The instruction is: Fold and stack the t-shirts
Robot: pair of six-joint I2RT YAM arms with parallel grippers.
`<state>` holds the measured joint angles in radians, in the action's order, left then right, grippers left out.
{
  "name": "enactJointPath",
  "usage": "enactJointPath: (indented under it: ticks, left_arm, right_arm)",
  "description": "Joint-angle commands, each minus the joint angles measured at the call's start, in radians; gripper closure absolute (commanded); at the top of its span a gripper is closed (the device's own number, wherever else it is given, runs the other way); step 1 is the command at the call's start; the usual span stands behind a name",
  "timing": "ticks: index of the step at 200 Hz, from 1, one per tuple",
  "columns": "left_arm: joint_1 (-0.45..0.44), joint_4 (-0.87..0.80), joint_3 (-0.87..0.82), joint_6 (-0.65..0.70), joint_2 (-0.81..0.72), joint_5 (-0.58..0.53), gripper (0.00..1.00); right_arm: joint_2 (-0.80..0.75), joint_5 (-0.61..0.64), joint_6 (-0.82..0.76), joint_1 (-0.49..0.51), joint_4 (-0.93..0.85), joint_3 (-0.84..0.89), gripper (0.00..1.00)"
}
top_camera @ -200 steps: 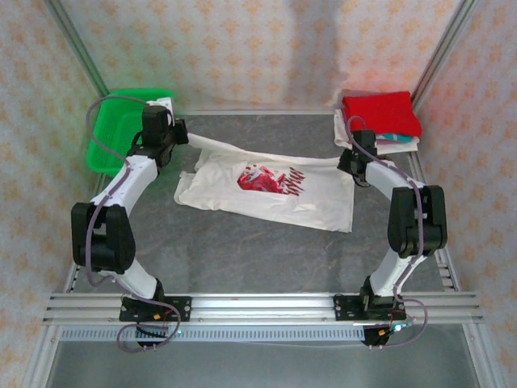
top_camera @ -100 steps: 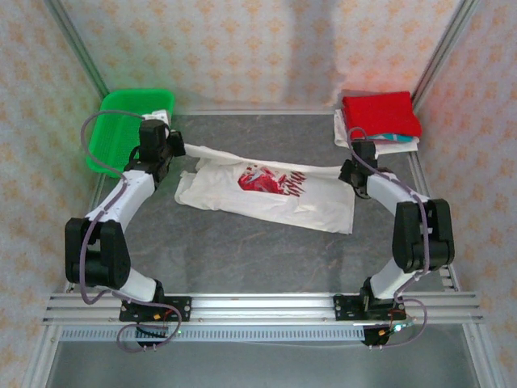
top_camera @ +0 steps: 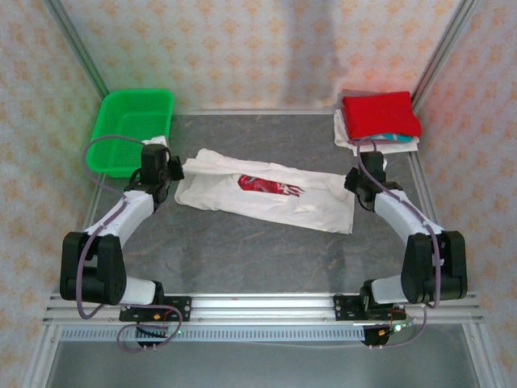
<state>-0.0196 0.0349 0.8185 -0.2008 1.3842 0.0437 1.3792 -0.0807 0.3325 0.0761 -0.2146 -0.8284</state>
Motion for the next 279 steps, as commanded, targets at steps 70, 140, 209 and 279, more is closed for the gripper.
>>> enactJointPath:
  ticks: [70,140,209,279]
  left_arm:
    - [-0.026,0.023,-0.017,-0.027,0.031,0.008,1.0]
    - [-0.031,0.017,-0.017,-0.034,0.029,0.007,1.0]
    - [-0.031,0.01,-0.008,-0.046,0.04,0.01,1.0]
    - [-0.032,-0.002,-0.001,-0.048,0.027,0.003,1.0]
  right_arm:
    - [0.314,-0.177,0.027,0.012,-0.188,-0.264,0.53]
    - [0.429,-0.036,-0.111,0.105,-0.354,-0.411,0.51]
    - [0.547,-0.016,-0.164,0.118,-0.419,-0.479,0.58]
    - [0.476,0.04,-0.172,0.119,-0.432,-0.471,0.78]
